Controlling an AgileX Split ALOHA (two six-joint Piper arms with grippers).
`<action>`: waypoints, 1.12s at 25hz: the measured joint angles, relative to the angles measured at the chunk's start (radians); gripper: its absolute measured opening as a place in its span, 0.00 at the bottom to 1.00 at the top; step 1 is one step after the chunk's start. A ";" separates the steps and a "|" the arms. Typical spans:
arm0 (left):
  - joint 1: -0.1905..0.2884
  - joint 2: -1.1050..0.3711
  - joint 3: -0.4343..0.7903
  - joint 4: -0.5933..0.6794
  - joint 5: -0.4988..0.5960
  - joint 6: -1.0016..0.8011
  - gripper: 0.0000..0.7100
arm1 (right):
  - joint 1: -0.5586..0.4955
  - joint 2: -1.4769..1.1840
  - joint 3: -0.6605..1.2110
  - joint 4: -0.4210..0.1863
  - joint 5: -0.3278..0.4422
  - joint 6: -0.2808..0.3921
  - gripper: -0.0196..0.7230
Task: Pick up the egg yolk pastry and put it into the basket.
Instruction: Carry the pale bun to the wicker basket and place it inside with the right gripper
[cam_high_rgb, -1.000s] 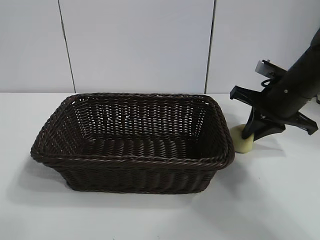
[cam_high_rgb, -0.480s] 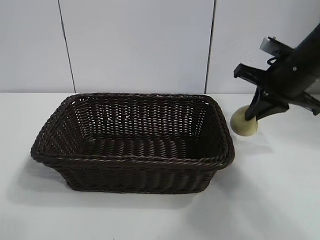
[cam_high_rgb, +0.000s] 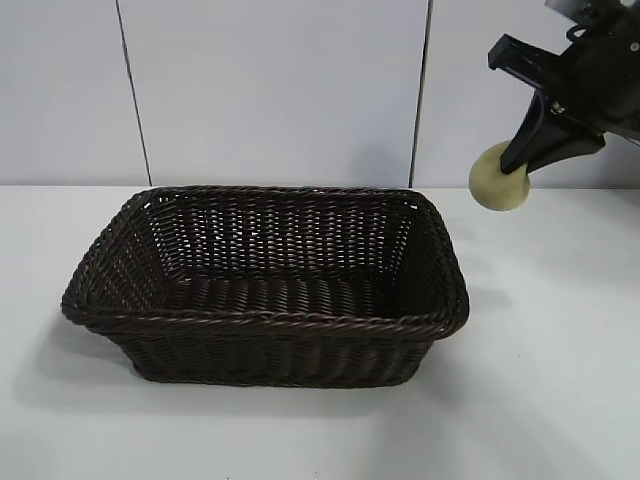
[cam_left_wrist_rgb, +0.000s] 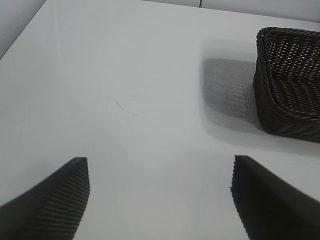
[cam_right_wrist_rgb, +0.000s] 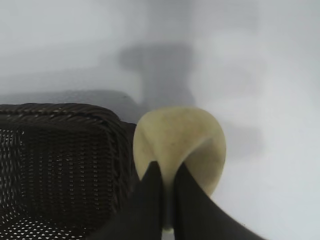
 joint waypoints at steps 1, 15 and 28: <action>0.000 0.000 0.000 0.000 0.000 0.000 0.80 | 0.010 0.000 0.000 0.000 -0.001 0.000 0.06; 0.000 0.000 0.000 0.000 0.000 0.000 0.80 | 0.346 0.004 0.000 0.089 -0.135 -0.001 0.06; 0.000 0.000 0.000 0.000 0.000 0.000 0.80 | 0.480 0.092 0.000 0.121 -0.289 0.018 0.06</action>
